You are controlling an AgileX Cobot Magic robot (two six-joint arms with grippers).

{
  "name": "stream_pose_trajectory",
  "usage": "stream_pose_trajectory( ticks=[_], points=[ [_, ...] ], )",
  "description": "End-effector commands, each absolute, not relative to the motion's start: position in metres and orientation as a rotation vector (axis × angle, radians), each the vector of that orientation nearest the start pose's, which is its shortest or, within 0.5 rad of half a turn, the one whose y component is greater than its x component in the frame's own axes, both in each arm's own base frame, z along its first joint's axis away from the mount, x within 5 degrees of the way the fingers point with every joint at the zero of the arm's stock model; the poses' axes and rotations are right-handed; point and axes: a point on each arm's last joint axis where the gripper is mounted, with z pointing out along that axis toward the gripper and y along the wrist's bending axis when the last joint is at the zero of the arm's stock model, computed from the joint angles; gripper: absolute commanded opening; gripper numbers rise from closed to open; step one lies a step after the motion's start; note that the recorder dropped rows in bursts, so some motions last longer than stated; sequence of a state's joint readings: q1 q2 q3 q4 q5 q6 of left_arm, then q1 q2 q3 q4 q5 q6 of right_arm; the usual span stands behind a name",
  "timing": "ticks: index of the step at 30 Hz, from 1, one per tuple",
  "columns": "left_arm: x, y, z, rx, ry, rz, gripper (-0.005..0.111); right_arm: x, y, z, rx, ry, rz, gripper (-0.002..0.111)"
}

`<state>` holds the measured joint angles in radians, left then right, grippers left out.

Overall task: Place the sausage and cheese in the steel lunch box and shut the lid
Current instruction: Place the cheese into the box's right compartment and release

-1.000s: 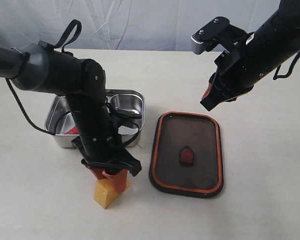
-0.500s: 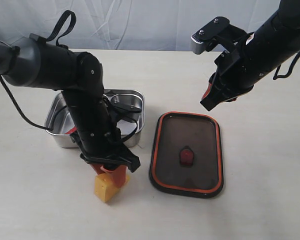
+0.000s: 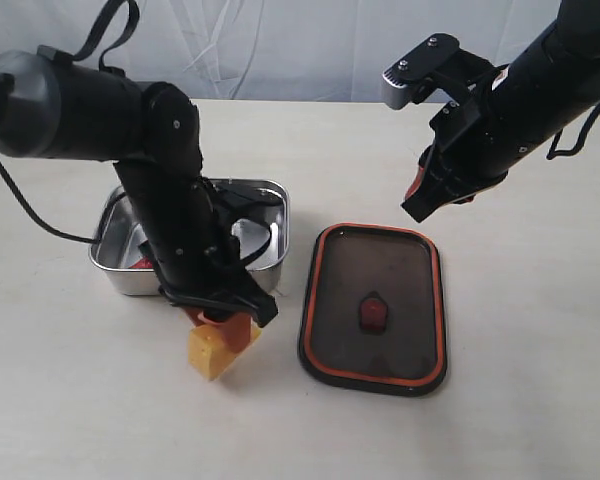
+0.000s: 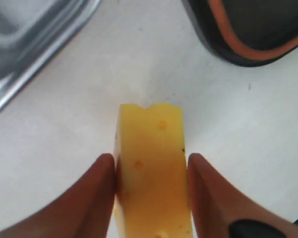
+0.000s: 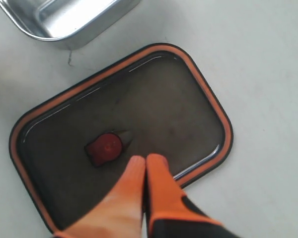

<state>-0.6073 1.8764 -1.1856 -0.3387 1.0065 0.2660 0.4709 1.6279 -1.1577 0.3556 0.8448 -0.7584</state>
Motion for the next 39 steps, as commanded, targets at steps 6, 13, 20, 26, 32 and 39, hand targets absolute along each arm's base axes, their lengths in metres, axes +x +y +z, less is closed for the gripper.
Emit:
stream_pose_trajectory(
  ticks=[6, 13, 20, 26, 32, 39],
  points=[
    [0.272, -0.220, 0.207, 1.100, 2.893, -0.437, 0.000, 0.282, 0.167, 0.252, -1.352, 2.372, 0.339, 0.000],
    [0.291, -0.218, 0.231, 1.075, 2.755, -0.275, 0.000, 0.282, 0.167, 0.252, -1.354, 2.372, 0.337, 0.000],
    [0.312, -0.224, 0.238, 1.037, 2.577, -0.199, 0.000, 0.282, 0.167, 0.252, -1.352, 2.371, 0.336, 0.000],
    [0.322, -0.229, 0.222, 1.036, 2.552, -0.179, 0.000, 0.281, 0.167, 0.252, -1.349, 2.379, 0.340, 0.000],
    [0.332, -0.232, 0.208, 1.022, 2.522, -0.132, 0.000, 0.279, 0.167, 0.251, -1.360, 2.402, 0.352, 0.000],
    [0.331, -0.232, 0.208, 1.015, 2.527, -0.141, 0.046, 0.280, 0.166, 0.251, -1.285, 2.441, 0.356, 0.000]
  ],
)
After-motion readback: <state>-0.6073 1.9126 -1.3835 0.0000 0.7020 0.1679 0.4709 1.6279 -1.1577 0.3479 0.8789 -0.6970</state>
